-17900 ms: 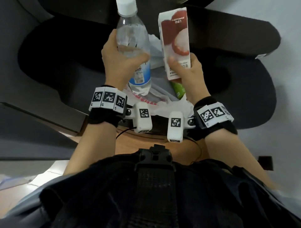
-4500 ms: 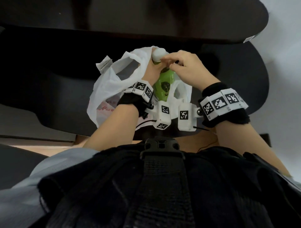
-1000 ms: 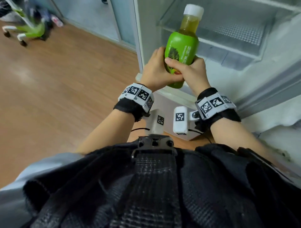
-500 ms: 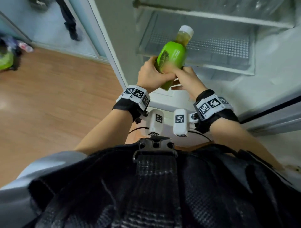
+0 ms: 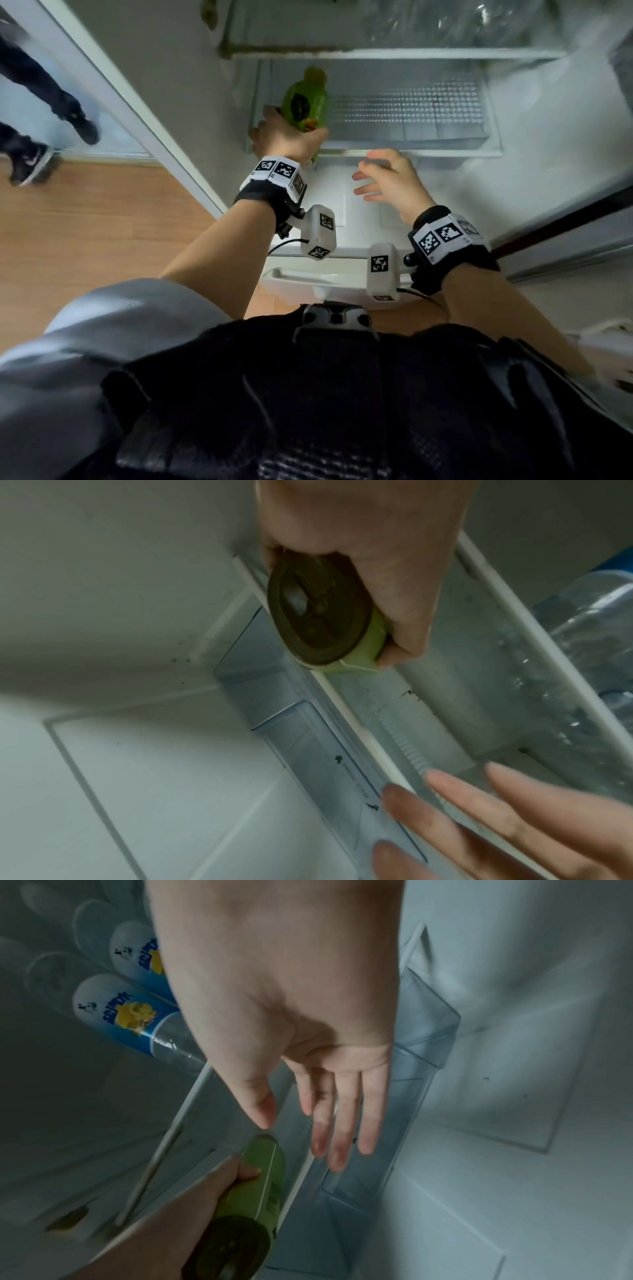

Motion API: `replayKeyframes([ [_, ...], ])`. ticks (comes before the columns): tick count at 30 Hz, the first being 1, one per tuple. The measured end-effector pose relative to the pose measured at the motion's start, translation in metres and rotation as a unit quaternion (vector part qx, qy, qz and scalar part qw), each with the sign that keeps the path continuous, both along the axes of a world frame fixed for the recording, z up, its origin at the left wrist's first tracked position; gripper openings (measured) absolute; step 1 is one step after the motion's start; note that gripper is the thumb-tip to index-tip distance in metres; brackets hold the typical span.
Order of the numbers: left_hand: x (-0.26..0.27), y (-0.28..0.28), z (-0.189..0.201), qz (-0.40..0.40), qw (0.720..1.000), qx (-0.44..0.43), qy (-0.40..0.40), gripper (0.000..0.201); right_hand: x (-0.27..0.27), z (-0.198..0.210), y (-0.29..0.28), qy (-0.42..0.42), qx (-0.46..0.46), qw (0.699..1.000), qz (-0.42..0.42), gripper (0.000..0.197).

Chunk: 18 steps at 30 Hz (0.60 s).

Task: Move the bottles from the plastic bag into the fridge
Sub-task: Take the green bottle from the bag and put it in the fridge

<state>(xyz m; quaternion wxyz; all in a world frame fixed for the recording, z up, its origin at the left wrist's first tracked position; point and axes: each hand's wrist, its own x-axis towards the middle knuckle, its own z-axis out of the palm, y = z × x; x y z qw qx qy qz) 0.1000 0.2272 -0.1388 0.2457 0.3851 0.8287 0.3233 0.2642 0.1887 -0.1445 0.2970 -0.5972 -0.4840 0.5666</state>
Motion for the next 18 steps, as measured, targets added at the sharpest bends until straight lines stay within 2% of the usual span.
replayKeyframes([
  [5,0.001,0.010,0.001,0.032,0.999,0.009,0.025,0.088,0.009,-0.002,-0.001,0.000,-0.005,1.000,-0.017,0.033],
  [12,0.003,0.023,-0.020,-0.001,0.975,0.014,0.222,0.059,0.014,-0.008,-0.006,-0.003,-0.012,1.000,-0.016,0.024],
  [18,-0.004,0.032,-0.019,-0.006,0.970,-0.022,0.242,0.056,0.014,-0.012,-0.009,-0.007,-0.022,1.000,-0.017,0.019],
])
